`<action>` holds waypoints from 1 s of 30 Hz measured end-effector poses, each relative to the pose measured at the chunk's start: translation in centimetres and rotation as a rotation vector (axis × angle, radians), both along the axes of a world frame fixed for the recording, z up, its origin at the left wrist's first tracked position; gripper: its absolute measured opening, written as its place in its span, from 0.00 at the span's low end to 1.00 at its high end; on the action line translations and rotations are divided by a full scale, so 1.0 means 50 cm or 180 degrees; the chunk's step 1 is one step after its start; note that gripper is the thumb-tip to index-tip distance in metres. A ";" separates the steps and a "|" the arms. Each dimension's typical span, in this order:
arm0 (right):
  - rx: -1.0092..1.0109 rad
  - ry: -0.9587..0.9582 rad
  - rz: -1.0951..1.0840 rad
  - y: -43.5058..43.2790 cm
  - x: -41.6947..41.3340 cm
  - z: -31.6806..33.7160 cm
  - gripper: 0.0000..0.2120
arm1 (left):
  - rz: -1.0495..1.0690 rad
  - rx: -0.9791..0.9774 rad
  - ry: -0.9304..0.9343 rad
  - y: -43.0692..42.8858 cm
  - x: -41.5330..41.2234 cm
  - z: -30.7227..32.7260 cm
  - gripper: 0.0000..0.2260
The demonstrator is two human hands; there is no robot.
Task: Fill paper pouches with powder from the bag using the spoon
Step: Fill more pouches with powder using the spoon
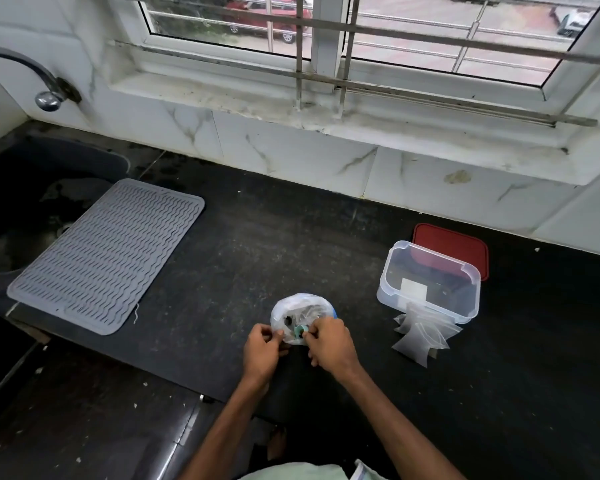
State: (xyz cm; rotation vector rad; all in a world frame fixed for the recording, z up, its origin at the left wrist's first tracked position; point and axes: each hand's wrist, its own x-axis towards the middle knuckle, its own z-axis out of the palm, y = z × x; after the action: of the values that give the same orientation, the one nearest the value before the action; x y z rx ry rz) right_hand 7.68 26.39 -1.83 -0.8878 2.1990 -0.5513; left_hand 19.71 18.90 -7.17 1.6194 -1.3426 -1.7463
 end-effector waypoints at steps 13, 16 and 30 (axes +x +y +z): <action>-0.0166 -0.1954 -0.1461 0.002 -0.012 -0.003 0.07 | -0.0971 -0.0411 0.0056 -0.024 0.027 0.016 0.03; -0.0164 -0.1903 -0.1481 -0.003 -0.004 -0.003 0.07 | -0.1075 -0.0543 -0.0052 -0.026 0.027 0.019 0.04; -0.0097 -0.2343 -0.1822 -0.017 -0.003 0.011 0.05 | -0.0261 -0.0306 -0.0302 -0.028 0.011 0.034 0.05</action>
State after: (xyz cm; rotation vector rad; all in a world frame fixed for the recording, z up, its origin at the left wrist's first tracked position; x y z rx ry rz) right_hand 7.54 25.52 -1.30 -0.0036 1.7194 -0.9936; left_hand 20.27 17.50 -5.49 1.6335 -1.5330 -1.6414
